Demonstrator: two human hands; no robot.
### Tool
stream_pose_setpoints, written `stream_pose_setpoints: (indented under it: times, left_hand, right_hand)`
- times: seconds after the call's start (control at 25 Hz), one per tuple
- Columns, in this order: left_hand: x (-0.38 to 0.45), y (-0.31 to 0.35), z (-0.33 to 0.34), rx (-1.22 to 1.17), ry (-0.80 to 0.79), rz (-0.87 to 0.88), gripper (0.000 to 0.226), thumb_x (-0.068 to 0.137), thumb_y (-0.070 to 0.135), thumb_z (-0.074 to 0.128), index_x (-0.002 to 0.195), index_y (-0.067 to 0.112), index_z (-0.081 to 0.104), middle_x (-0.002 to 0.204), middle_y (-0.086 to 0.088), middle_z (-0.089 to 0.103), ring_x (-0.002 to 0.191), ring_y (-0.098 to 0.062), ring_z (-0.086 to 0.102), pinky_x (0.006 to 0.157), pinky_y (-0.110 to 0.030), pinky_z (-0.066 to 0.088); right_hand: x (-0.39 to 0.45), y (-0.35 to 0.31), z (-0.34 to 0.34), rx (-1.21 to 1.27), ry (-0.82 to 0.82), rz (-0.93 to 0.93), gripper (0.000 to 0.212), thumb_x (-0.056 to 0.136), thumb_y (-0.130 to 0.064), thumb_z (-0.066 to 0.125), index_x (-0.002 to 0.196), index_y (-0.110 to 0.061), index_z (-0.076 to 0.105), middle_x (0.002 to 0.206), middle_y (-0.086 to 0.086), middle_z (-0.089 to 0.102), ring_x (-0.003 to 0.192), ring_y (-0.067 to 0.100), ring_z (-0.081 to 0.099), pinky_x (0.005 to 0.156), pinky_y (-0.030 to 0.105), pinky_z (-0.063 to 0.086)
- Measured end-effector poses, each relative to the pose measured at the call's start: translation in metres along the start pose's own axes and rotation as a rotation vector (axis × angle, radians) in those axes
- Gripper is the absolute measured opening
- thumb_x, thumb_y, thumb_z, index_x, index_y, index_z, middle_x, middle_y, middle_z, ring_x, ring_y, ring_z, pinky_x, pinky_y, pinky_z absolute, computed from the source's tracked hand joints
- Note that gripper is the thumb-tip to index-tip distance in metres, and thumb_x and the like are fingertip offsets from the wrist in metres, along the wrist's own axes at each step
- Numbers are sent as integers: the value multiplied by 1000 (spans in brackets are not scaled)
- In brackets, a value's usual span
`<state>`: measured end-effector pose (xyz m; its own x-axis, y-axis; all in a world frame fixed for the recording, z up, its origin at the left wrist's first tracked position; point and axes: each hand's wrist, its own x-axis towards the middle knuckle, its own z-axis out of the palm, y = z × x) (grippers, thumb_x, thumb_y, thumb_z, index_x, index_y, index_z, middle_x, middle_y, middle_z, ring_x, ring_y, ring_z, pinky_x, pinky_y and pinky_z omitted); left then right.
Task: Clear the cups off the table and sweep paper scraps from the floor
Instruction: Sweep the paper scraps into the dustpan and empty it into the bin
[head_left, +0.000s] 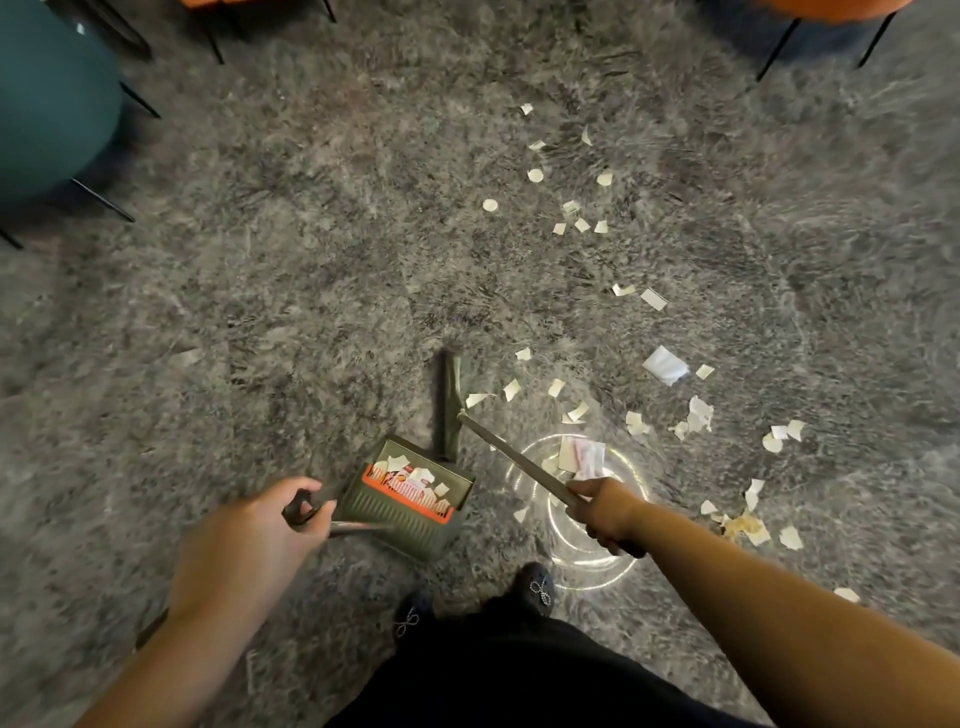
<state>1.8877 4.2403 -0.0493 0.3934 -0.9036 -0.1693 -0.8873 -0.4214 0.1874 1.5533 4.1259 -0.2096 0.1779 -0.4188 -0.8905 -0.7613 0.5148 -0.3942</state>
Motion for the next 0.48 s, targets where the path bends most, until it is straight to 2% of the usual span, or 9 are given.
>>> stream_pose_setpoints:
  times: [0.12, 0.2, 0.28, 0.4, 0.48]
  left_hand:
    - [-3, -4, 1, 26, -50, -19, 24, 75, 39, 79, 95, 28, 75, 38, 10, 40, 35, -16, 40, 38, -20, 28]
    - [-4, -7, 2, 44, -82, -61, 24, 78, 43, 75, 99, 32, 73, 39, 12, 37, 35, -11, 38, 38, -20, 25]
    - [-5, -5, 4, 38, -69, -70, 24, 77, 44, 75, 98, 34, 73, 40, 10, 42, 36, -14, 42, 38, -20, 28]
    - [0, 4, 7, 19, -26, -77, 24, 75, 45, 76, 96, 34, 73, 48, 4, 58, 44, -22, 54, 43, -24, 42]
    - [7, 12, 11, 1, -15, -82, 24, 75, 46, 76, 96, 35, 72, 51, 4, 62, 47, -23, 57, 46, -26, 47]
  right_hand:
    - [17, -13, 10, -11, -18, 21, 27, 96, -17, 52, 122, -16, 60, 52, 5, 43, 34, 17, 35, 38, 21, 32]
    - [20, -11, 6, 16, 0, 64, 27, 97, -13, 48, 121, -14, 60, 50, 5, 42, 29, 15, 33, 35, 18, 29]
    - [14, 2, -8, 40, 30, 102, 29, 96, -13, 46, 122, -8, 58, 49, 6, 41, 30, 15, 32, 35, 18, 29]
    - [-4, 29, -31, 59, 78, 156, 27, 96, -17, 47, 118, -9, 60, 51, 8, 44, 34, 17, 36, 37, 20, 31]
    - [-17, 48, -43, 98, 109, 185, 25, 96, -17, 47, 117, -9, 59, 53, 9, 43, 35, 16, 34, 37, 19, 29]
